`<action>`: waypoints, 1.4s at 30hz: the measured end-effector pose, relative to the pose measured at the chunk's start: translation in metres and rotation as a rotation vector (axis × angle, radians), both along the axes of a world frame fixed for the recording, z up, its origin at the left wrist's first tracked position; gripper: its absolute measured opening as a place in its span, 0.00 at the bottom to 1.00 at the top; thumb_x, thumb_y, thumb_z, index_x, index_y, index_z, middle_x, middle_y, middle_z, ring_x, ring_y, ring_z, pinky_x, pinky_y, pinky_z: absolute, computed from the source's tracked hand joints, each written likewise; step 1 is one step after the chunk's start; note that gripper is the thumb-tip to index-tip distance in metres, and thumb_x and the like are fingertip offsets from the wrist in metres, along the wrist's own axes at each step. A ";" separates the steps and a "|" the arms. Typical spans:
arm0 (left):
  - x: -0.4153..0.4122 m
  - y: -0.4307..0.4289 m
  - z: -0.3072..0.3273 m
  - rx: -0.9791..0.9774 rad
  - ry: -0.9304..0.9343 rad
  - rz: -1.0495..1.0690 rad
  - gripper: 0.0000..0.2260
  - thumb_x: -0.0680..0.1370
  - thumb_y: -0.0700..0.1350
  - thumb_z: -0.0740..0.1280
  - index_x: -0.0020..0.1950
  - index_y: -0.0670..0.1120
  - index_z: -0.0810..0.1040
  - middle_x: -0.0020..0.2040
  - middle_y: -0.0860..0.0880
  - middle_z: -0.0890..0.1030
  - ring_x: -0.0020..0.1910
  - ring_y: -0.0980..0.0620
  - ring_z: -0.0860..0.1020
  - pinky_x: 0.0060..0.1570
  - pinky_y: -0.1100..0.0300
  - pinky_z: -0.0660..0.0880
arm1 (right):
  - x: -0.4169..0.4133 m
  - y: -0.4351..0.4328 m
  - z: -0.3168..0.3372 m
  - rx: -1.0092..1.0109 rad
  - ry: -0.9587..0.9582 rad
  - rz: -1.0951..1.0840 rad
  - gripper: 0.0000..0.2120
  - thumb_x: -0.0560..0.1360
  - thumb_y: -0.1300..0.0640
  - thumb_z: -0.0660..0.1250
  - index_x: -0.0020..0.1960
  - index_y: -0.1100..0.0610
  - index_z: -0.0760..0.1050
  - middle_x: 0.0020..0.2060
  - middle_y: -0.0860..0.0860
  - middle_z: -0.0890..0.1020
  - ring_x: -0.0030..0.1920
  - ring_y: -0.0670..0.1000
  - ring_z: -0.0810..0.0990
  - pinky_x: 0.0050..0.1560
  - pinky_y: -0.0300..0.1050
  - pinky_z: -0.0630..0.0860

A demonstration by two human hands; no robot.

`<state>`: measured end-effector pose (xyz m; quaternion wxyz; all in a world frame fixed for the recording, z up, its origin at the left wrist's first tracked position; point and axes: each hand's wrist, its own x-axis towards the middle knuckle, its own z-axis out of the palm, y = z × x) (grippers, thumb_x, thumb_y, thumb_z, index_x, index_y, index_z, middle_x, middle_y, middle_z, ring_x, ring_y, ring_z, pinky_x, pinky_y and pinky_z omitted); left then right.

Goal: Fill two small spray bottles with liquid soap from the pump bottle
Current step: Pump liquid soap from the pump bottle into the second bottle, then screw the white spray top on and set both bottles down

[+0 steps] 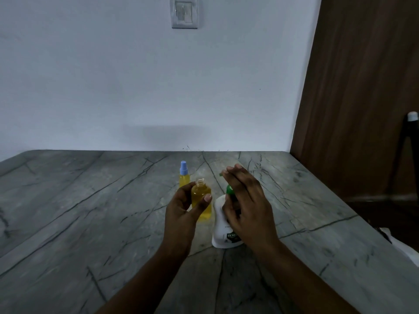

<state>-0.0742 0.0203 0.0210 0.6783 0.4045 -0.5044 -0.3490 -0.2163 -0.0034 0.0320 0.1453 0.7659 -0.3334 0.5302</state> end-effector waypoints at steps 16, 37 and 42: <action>0.018 -0.007 -0.006 0.063 -0.017 -0.042 0.17 0.68 0.43 0.71 0.55 0.41 0.77 0.47 0.47 0.82 0.45 0.52 0.81 0.46 0.59 0.78 | -0.042 0.004 -0.027 1.118 -0.465 0.375 0.28 0.63 0.64 0.78 0.60 0.53 0.73 0.53 0.52 0.82 0.57 0.55 0.79 0.57 0.52 0.77; 0.042 0.006 -0.038 0.216 -0.120 -0.141 0.23 0.62 0.45 0.74 0.55 0.43 0.76 0.51 0.44 0.82 0.49 0.48 0.81 0.47 0.55 0.77 | -0.053 -0.028 -0.015 1.166 -0.256 0.429 0.30 0.62 0.62 0.78 0.62 0.54 0.72 0.58 0.52 0.80 0.60 0.51 0.77 0.63 0.54 0.73; 0.043 0.005 -0.039 0.233 -0.141 -0.177 0.25 0.62 0.43 0.75 0.58 0.42 0.74 0.51 0.46 0.82 0.49 0.51 0.81 0.49 0.58 0.77 | -0.085 -0.023 0.000 1.026 -0.398 0.275 0.23 0.68 0.66 0.74 0.60 0.55 0.73 0.50 0.52 0.79 0.54 0.50 0.77 0.55 0.42 0.76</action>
